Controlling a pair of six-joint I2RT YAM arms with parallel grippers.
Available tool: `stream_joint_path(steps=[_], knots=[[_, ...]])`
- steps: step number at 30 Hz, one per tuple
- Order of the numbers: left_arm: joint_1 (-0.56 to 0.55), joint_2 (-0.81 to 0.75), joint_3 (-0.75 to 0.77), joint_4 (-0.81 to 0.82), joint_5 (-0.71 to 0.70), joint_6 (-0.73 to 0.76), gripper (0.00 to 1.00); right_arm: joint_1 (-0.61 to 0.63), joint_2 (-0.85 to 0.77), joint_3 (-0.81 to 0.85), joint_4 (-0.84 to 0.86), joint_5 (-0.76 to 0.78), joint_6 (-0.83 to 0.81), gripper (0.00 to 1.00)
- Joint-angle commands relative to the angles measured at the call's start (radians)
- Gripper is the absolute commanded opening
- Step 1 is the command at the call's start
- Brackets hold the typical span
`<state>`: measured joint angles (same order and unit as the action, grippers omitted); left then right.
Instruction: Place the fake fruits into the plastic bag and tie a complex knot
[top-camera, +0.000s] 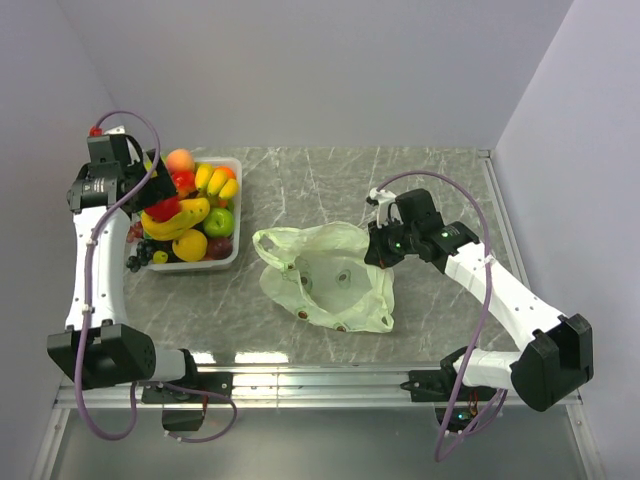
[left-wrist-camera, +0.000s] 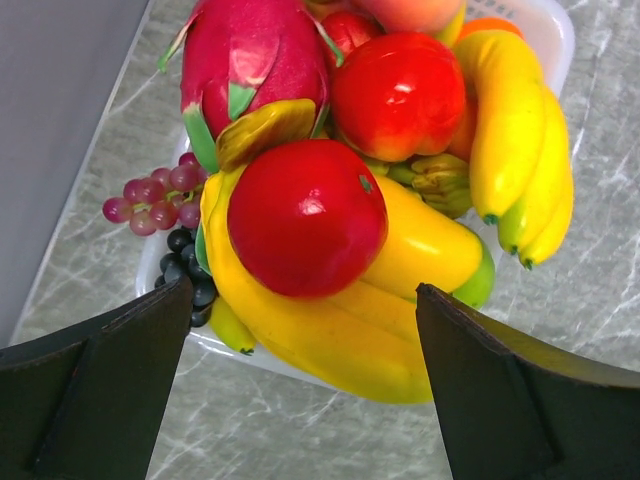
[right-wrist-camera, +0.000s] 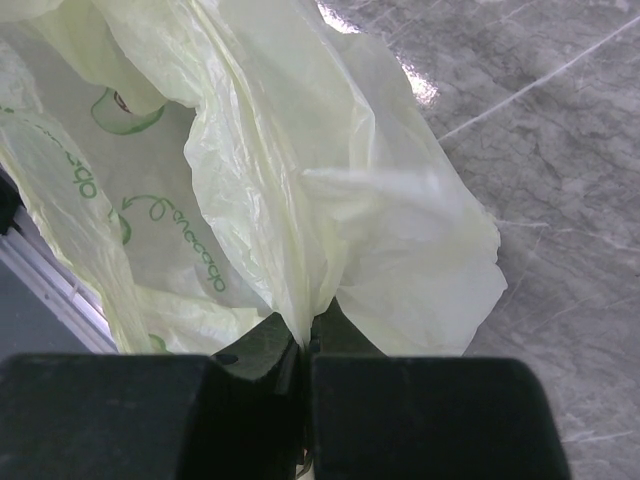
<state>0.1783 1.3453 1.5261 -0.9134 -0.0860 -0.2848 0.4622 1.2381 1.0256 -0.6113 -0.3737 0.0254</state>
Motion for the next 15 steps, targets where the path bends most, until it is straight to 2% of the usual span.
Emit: stream_joint_path(steps=[1,15], knots=[[0.001,-0.005,-0.029,0.059,-0.05,-0.071,0.99,0.003,-0.014,-0.012,0.045,0.01,-0.001,0.0],[0.003,0.092,-0.024,0.074,-0.049,-0.119,0.99,0.004,0.027,-0.001,0.039,0.012,-0.005,0.0]])
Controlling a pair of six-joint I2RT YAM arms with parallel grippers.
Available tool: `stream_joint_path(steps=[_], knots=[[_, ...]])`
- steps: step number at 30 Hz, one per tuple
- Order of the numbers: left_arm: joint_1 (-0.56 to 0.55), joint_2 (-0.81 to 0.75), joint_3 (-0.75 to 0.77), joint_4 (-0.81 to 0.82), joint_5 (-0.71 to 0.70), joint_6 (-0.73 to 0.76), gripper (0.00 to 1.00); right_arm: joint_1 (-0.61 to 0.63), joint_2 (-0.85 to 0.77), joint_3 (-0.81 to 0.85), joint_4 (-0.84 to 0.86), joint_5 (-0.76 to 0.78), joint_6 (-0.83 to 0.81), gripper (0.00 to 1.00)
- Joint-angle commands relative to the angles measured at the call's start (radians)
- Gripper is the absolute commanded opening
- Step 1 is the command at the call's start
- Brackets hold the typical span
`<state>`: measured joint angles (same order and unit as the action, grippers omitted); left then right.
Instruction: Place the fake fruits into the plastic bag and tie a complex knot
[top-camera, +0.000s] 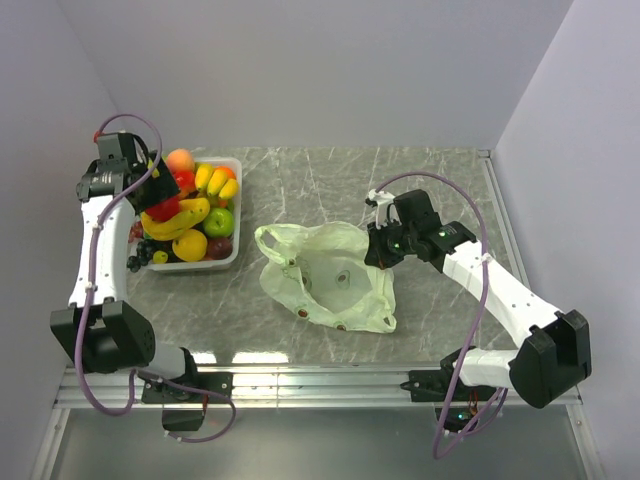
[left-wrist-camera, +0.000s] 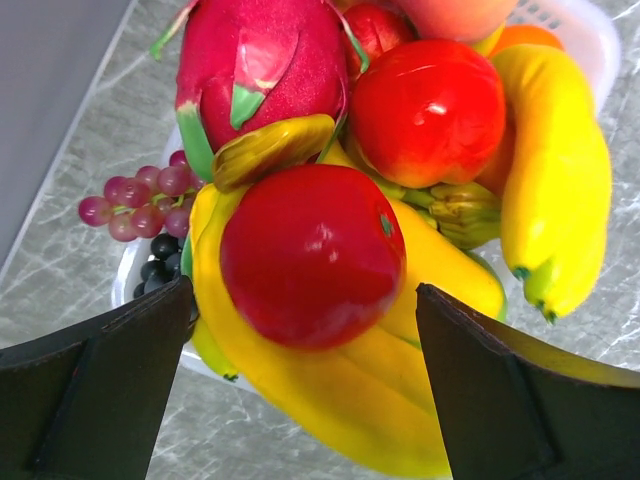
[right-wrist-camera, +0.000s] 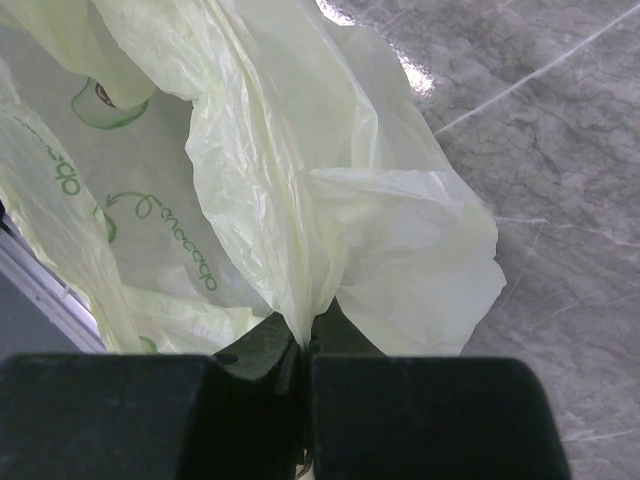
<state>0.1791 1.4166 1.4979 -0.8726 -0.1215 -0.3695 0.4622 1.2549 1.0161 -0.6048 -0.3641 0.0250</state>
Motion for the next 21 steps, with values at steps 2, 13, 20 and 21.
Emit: stream_joint_path(steps=[2,13,20,21], knots=[[0.002,0.031,-0.001,0.04,-0.006,-0.039,0.99,0.004,0.015,0.01,0.034,0.001,-0.007,0.0],[-0.006,0.036,0.022,0.055,0.02,-0.046,0.8,0.003,0.011,-0.004,0.045,-0.002,-0.008,0.0],[-0.007,0.001,0.058,0.03,0.034,-0.042,0.67,0.003,0.008,-0.007,0.042,-0.004,-0.008,0.0],[-0.007,-0.008,0.064,0.032,0.039,-0.036,0.64,0.004,0.008,-0.007,0.042,-0.004,-0.008,0.0]])
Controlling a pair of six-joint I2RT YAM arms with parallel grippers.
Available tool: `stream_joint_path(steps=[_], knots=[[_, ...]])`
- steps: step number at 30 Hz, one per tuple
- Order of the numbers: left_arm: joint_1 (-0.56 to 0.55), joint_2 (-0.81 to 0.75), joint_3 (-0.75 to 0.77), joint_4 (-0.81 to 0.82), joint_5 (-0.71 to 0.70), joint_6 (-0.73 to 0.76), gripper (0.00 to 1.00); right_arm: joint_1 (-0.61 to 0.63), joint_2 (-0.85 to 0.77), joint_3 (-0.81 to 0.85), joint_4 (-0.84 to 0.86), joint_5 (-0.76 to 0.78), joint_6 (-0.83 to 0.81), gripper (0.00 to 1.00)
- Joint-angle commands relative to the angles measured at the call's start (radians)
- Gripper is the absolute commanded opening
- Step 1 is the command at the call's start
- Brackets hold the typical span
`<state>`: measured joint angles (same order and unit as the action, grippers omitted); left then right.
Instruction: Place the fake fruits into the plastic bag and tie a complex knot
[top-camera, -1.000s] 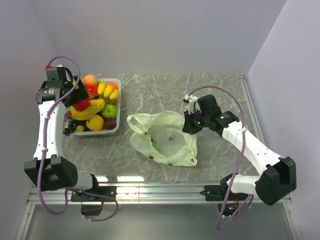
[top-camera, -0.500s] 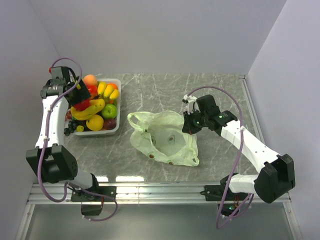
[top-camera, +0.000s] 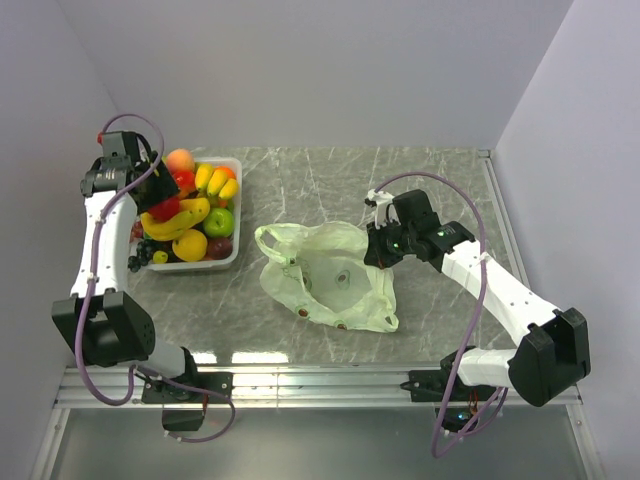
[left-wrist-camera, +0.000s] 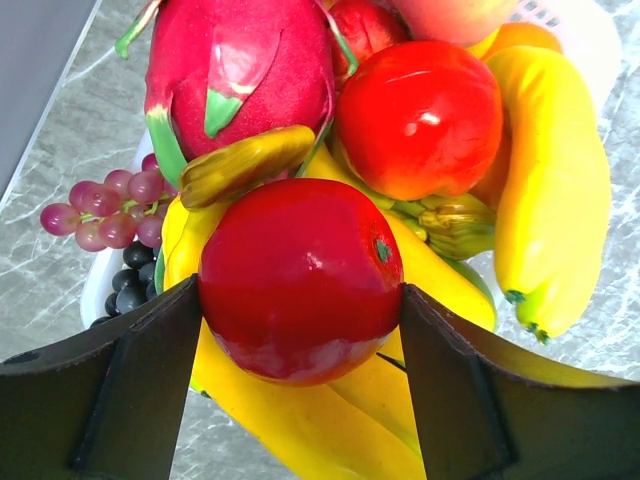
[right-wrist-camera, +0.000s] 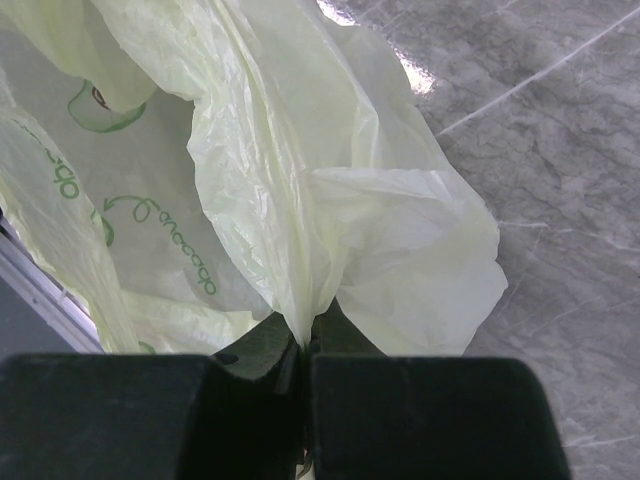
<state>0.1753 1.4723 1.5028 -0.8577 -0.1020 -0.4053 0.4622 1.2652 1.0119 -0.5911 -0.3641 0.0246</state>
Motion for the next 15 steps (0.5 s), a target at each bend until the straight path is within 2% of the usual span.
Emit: stream_joint_path(steps=[1,6,10,13,15], knots=[[-0.005,-0.081,0.063,0.019,0.021,0.003,0.61,0.003,-0.001,-0.001,0.027,-0.006,-0.009,0.0],[-0.003,-0.128,0.118,0.04,0.031,0.045,0.45,0.003,-0.001,0.002,0.027,-0.007,-0.005,0.0],[-0.035,-0.153,0.183,0.058,0.111,0.092,0.42,0.003,0.003,0.008,0.025,-0.01,-0.002,0.0],[-0.167,-0.168,0.227,0.074,0.182,0.184,0.35,0.001,0.008,0.017,0.024,-0.013,0.004,0.0],[-0.306,-0.191,0.226,0.097,0.217,0.238,0.3,0.001,0.014,0.022,0.02,-0.016,0.006,0.0]])
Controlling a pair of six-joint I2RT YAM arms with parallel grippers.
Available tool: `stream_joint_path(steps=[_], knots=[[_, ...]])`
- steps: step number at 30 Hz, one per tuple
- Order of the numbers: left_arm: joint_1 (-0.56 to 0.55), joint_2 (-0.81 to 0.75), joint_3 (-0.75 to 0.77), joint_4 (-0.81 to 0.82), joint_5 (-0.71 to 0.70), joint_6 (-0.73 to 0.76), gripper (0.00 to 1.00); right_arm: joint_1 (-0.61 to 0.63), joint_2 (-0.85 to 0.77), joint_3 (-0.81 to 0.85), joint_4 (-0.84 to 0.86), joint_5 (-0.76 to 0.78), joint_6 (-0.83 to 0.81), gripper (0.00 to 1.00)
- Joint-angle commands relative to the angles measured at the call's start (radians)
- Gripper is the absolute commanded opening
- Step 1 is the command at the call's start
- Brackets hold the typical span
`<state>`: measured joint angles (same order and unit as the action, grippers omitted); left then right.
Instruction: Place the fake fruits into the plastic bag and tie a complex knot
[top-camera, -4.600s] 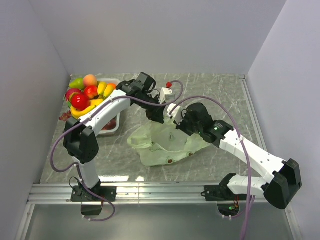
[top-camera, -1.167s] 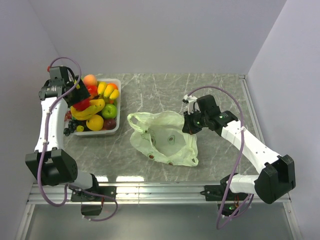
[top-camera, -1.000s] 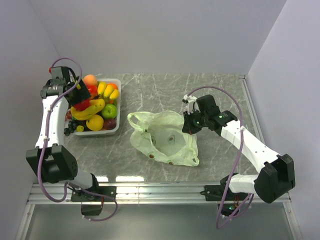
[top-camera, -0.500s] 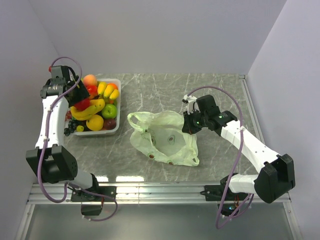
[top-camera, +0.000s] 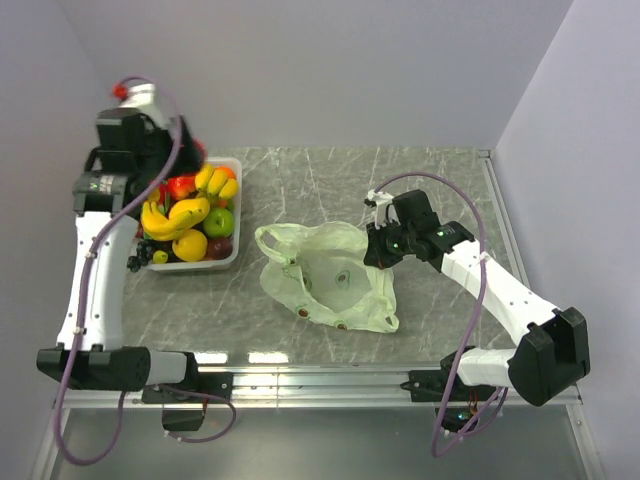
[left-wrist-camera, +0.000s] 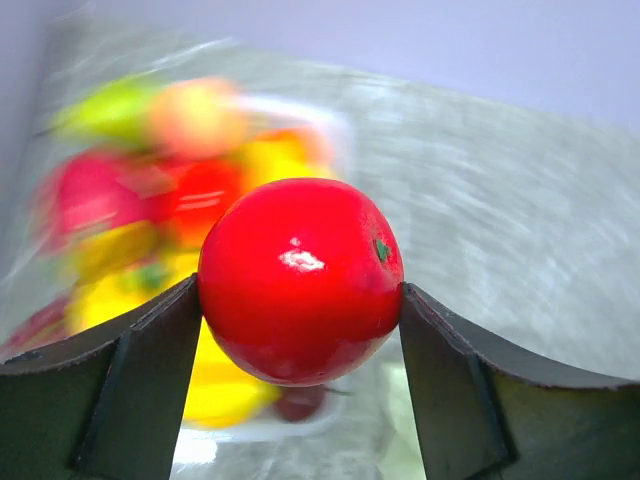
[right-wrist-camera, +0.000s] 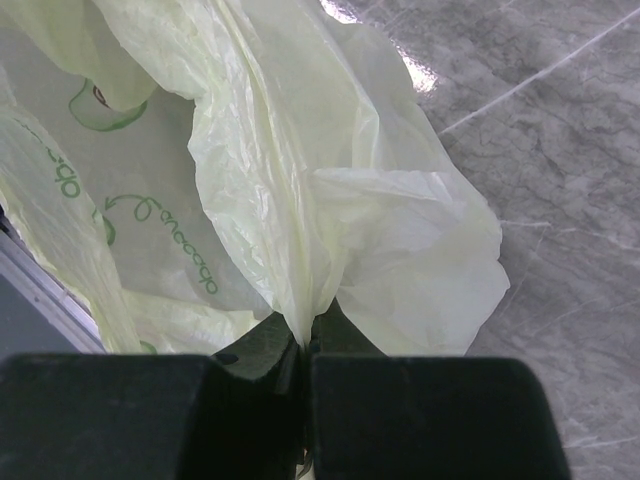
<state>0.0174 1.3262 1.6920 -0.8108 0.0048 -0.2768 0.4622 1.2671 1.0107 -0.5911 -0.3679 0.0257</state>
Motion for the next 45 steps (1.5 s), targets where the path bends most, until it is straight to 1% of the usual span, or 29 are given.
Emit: stream_joint_path(steps=[1,2,3,5,6,7,8,9,11,12,15,18,20,23,25,26,27,28,29,30,31,33,37,40,41,43,44,45], knots=[[-0.189,-0.051,0.029,0.061,0.129,0.123,0.29,0.001,0.012,0.028,0.019,-0.014,0.008,0.0],[-0.226,-0.07,0.006,0.068,0.192,0.139,0.27,0.0,0.014,0.028,0.016,-0.017,0.013,0.0],[-0.296,-0.079,-0.011,0.094,0.223,0.177,0.23,-0.007,0.015,0.029,0.017,-0.026,0.016,0.0],[-0.37,-0.102,-0.075,0.122,0.277,0.218,0.22,-0.01,0.02,0.032,0.017,-0.038,0.026,0.0],[-0.446,-0.105,-0.092,0.139,0.328,0.235,0.22,-0.011,0.023,0.034,0.014,-0.048,0.028,0.0],[-0.482,-0.104,-0.106,0.14,0.36,0.255,0.21,-0.017,0.029,0.04,0.014,-0.054,0.031,0.0],[-0.52,-0.099,-0.127,0.139,0.385,0.308,0.21,-0.02,0.032,0.043,0.014,-0.062,0.043,0.0],[-0.606,-0.093,-0.138,0.143,0.386,0.321,0.2,-0.025,0.037,0.046,0.016,-0.072,0.048,0.0],[-0.684,-0.068,-0.176,0.144,0.389,0.376,0.19,-0.034,0.051,0.057,0.011,-0.103,0.063,0.0],[-0.756,-0.059,-0.19,0.145,0.376,0.392,0.18,-0.037,0.055,0.06,0.01,-0.111,0.068,0.0],[-0.848,-0.025,-0.236,0.166,0.334,0.448,0.16,-0.051,0.066,0.074,0.001,-0.141,0.083,0.0],[-0.884,0.021,-0.267,0.183,0.342,0.479,0.15,-0.074,0.063,0.075,-0.003,-0.215,0.108,0.0],[-0.892,0.068,-0.282,0.202,0.328,0.476,0.15,-0.082,0.049,0.065,-0.001,-0.258,0.134,0.0],[-0.892,0.137,-0.282,0.214,0.299,0.476,0.19,-0.102,0.026,0.049,-0.006,-0.301,0.16,0.0],[-0.892,0.174,-0.276,0.217,0.296,0.481,0.29,-0.122,0.011,0.032,-0.009,-0.328,0.175,0.0],[-0.892,0.183,-0.273,0.22,0.293,0.481,0.36,-0.128,0.006,0.023,-0.009,-0.332,0.177,0.0],[-0.892,0.189,-0.273,0.225,0.284,0.476,0.52,-0.14,0.005,0.006,-0.004,-0.333,0.178,0.0],[-0.892,0.203,-0.267,0.223,0.279,0.473,0.61,-0.145,0.0,-0.001,-0.001,-0.335,0.183,0.0],[-0.893,0.209,-0.259,0.213,0.284,0.479,0.76,-0.151,0.0,-0.01,0.004,-0.338,0.186,0.0],[-0.893,0.217,-0.249,0.187,0.287,0.485,0.87,-0.155,-0.002,-0.02,0.01,-0.344,0.187,0.0],[-0.892,0.222,-0.226,0.171,0.293,0.487,0.92,-0.161,-0.002,-0.024,0.011,-0.345,0.189,0.0],[-0.887,0.217,-0.197,0.136,0.323,0.496,0.99,-0.163,-0.005,-0.034,0.014,-0.342,0.189,0.0],[-0.847,0.128,-0.154,0.156,0.362,0.462,0.99,-0.165,-0.005,-0.046,0.025,-0.341,0.195,0.0],[-0.78,0.09,-0.1,0.096,0.429,0.453,0.99,-0.165,0.002,-0.04,0.025,-0.342,0.194,0.0],[-0.71,0.079,-0.088,0.093,0.445,0.432,0.99,-0.166,0.005,-0.04,0.024,-0.336,0.192,0.0],[-0.618,0.051,-0.057,0.081,0.469,0.383,0.99,-0.171,0.002,-0.043,0.027,-0.333,0.192,0.0],[-0.572,0.044,-0.045,0.058,0.456,0.377,0.99,-0.171,-0.002,-0.046,0.03,-0.335,0.194,0.0],[-0.492,0.038,-0.032,0.047,0.431,0.372,0.98,-0.171,-0.005,-0.047,0.031,-0.335,0.197,0.0]])
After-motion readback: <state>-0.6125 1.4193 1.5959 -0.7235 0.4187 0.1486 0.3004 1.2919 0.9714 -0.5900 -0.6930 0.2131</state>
